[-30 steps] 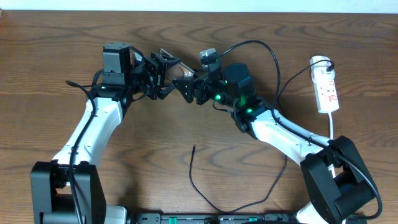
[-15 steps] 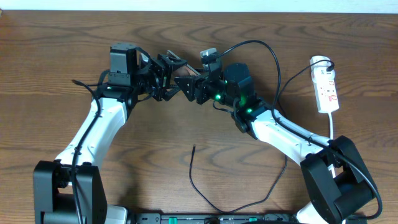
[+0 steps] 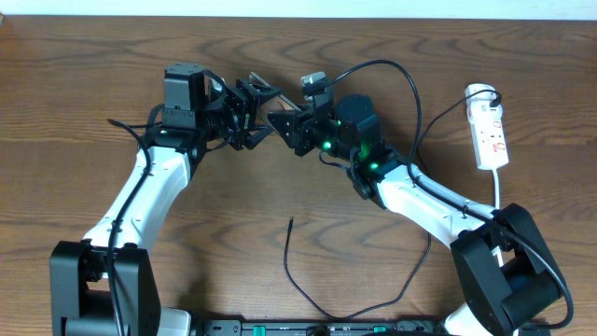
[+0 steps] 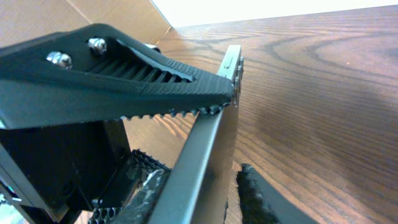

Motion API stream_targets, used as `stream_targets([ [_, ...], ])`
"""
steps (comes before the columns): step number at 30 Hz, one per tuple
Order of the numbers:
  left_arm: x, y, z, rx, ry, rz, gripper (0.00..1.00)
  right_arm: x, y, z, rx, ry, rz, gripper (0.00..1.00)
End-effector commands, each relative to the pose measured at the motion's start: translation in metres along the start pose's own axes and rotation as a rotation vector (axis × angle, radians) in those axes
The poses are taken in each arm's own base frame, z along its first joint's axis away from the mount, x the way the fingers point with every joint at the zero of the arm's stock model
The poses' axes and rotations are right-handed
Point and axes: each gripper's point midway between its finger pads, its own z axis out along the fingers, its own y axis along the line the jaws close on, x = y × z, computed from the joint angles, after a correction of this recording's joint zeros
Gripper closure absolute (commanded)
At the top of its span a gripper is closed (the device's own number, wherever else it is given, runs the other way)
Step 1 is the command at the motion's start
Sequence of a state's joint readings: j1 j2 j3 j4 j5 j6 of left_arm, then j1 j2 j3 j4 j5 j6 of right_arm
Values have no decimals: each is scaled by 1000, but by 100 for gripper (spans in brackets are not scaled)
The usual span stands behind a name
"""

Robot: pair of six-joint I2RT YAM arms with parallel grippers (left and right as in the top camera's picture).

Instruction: Plug charger to phone and switch on socket

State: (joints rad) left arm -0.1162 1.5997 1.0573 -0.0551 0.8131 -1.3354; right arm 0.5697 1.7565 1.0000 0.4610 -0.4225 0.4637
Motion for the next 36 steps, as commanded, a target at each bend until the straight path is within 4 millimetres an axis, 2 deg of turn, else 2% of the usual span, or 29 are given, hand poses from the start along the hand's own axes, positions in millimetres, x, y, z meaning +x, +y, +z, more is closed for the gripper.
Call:
stream_targets([
  [1, 10, -28, -9, 60, 20, 55, 93, -5, 4, 2, -5, -10, -11, 73],
  [7, 10, -28, -9, 60, 20, 55, 93, -5, 4, 2, -6, -10, -11, 83],
  [13, 10, -28, -9, 60, 19, 58, 93, -5, 4, 2, -6, -10, -11, 99],
  [16, 10, -28, -9, 60, 19, 59, 92, -5, 4, 2, -6, -10, -11, 99],
  [17, 10, -28, -9, 60, 19, 59, 83, -5, 4, 2, -6, -10, -10, 99],
  [20, 10, -28, -9, 60, 19, 61, 30, -5, 4, 2, -6, -10, -10, 99],
  [21, 10, -28, -9, 61, 19, 62, 18, -5, 4, 2, -6, -10, -10, 99],
  [22, 10, -28, -9, 61, 19, 62, 12, -5, 4, 2, -6, -10, -10, 99],
  [31, 9, -29, -11, 64, 24, 61, 11, -7, 2, 2, -2, -13, -9, 99],
  [36, 9, -34, -20, 101, 72, 81, 11, -11, -6, -1, 13, -24, 4, 99],
])
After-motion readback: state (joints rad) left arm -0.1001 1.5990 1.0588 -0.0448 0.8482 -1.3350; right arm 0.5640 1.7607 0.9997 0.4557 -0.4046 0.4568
